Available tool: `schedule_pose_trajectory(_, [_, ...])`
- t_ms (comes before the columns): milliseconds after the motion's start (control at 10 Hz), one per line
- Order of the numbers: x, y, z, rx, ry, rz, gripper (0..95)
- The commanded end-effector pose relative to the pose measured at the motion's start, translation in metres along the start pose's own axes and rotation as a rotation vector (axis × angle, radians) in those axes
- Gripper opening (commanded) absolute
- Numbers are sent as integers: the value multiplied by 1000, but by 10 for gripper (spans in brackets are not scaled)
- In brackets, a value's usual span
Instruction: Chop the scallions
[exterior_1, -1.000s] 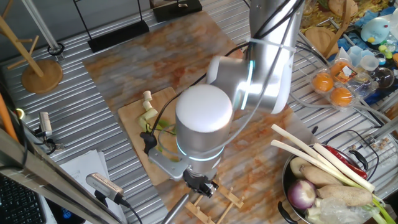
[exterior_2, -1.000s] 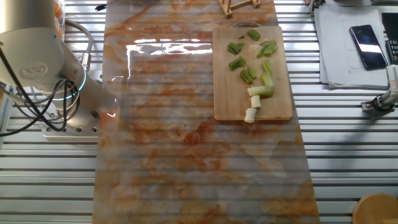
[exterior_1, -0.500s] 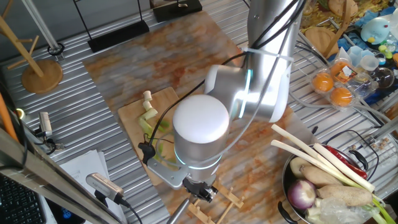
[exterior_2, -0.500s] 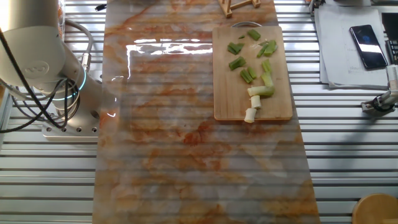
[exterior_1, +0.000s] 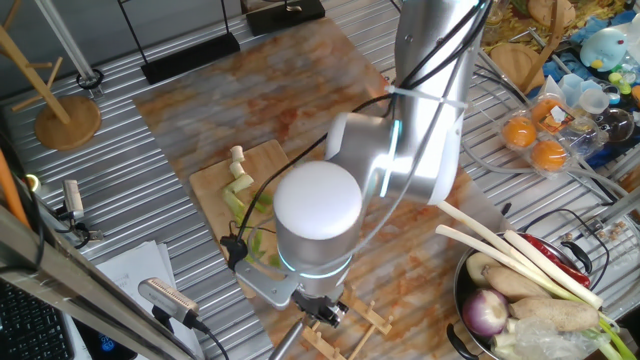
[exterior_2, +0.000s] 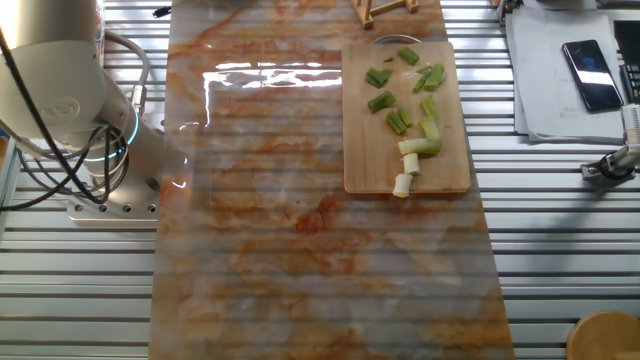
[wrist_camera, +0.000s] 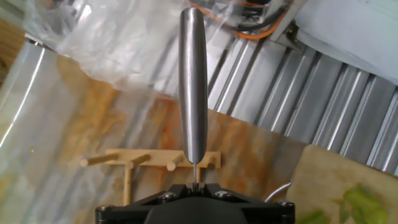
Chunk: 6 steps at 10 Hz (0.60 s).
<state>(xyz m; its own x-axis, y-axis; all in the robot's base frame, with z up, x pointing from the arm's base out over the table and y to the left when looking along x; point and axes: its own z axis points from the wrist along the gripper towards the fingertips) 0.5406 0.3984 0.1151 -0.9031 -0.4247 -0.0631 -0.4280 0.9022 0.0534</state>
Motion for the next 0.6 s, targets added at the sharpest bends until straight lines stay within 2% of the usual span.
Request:
schedule_pose_trajectory(100, [0, 1, 2, -3, 7, -1, 0])
schedule_pose_trajectory(600, [2, 3, 22, -3, 9, 5, 0])
